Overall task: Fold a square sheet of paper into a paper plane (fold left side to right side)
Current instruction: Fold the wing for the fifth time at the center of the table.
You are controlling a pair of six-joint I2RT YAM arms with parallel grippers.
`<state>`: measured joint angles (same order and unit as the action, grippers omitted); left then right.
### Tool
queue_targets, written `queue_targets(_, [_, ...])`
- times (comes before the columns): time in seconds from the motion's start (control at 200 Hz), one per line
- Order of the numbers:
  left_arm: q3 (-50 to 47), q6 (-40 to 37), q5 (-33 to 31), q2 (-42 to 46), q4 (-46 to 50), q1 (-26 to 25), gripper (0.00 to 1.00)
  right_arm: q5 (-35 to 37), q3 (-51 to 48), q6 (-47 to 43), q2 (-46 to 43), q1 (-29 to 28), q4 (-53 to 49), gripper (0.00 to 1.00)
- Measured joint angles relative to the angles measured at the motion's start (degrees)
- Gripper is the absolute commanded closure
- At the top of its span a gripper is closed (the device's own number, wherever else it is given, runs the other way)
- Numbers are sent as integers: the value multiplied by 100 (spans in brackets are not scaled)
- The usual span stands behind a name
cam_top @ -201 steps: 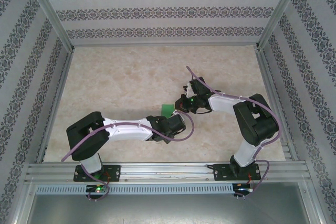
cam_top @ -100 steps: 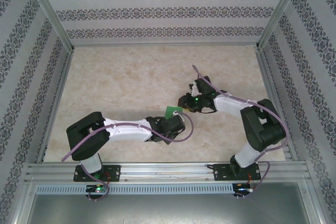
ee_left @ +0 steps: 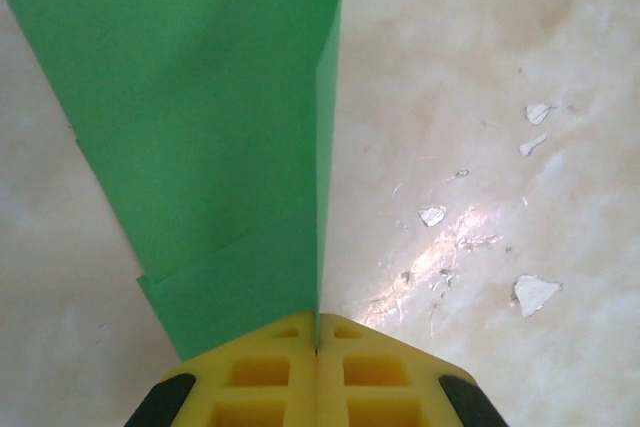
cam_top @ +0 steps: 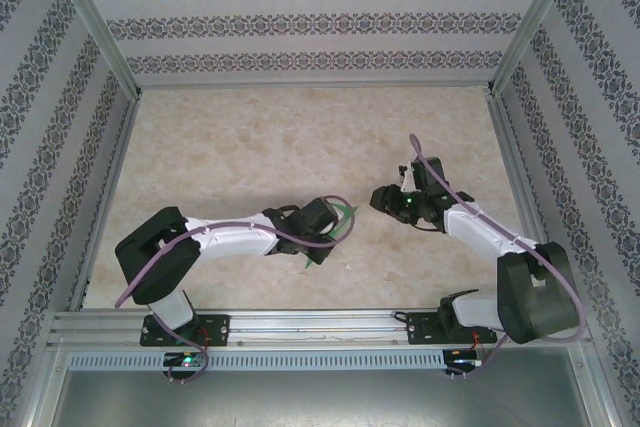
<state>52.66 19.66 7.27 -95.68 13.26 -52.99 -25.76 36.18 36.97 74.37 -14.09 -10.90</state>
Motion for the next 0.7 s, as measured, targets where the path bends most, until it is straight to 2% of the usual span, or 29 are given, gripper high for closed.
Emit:
queue_targets(0.185, [-297,555,1010,22,-546,535,100,-83,-267,-4,-46,-9,201,53])
queue_targets(0.325, [-706,1196,1659,22,-1305,933,100,-118,-365,57,-22,-205,472,53])
queue_targets(0.7, [-1379,2312,2420,114,-2806,1325,100,-138,-382,481,435,-872,1434,53])
